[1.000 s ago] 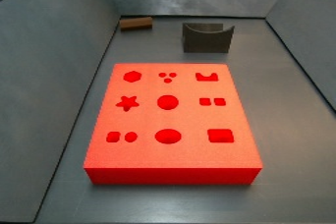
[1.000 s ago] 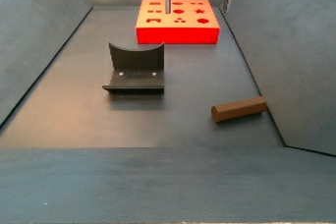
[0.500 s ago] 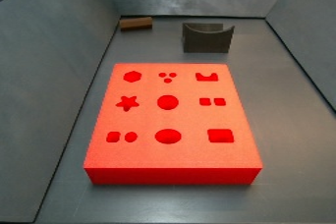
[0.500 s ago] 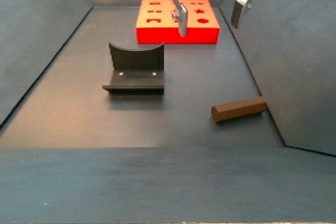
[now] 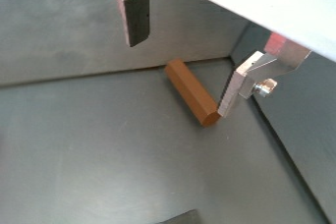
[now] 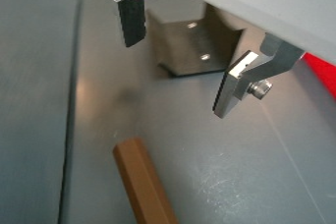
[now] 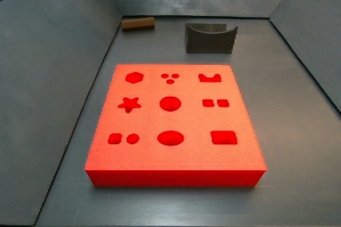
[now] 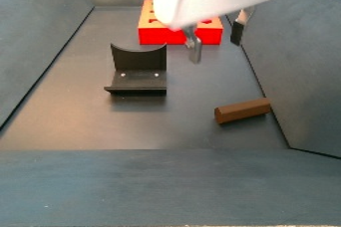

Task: Pick up the hexagon object. Move up. Place the hexagon object on the fixture. Regrasp the hexagon object. Move to above the board. Insert the hexagon object.
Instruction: Pick up the hexagon object.

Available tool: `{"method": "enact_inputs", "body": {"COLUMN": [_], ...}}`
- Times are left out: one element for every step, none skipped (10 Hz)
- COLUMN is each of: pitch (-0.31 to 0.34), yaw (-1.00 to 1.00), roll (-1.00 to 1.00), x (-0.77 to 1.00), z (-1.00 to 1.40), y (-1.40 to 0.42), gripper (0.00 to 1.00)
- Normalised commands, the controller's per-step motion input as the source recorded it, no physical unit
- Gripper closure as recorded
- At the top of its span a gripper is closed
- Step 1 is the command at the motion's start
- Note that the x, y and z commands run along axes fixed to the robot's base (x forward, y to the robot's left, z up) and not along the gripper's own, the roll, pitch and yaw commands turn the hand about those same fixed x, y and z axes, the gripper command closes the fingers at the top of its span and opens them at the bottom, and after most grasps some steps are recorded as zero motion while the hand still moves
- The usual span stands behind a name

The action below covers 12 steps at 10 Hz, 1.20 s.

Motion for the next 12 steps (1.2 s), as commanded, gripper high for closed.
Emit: {"method": "enact_inputs", "body": {"pitch": [-0.04, -0.006, -0.084, -0.056, -0.047, -0.027, -0.027, -0.03, -0.03, -0.029, -0.027, -0.02], "yaw": [0.09, 0.0, 0.0, 0.84, 1.0, 1.0, 1.0, 1.0, 1.0, 1.0, 1.0, 1.0], "roll": [0.0, 0.0, -0.04, -0.04, 0.0, 0.0, 0.0, 0.0, 0.0, 0.0, 0.0, 0.0], "x": [-0.14, 0.0, -0.2, -0.18, -0.03, -0.05, -0.05, -0.05, -0.05, -0.05, -0.05, -0.05], "z": [-0.04, 0.0, -0.21, -0.39, -0.44, -0.43, -0.44, -0.45, -0.45, -0.45, -0.45, -0.45], "y": [0.19, 0.0, 0.0, 0.25, 0.11, 0.08, 0.09, 0.08, 0.08, 0.08, 0.08, 0.11], "gripper": [0.0, 0.0, 0.0, 0.0, 0.0, 0.0, 0.0, 0.0, 0.0, 0.0, 0.0, 0.0]}}
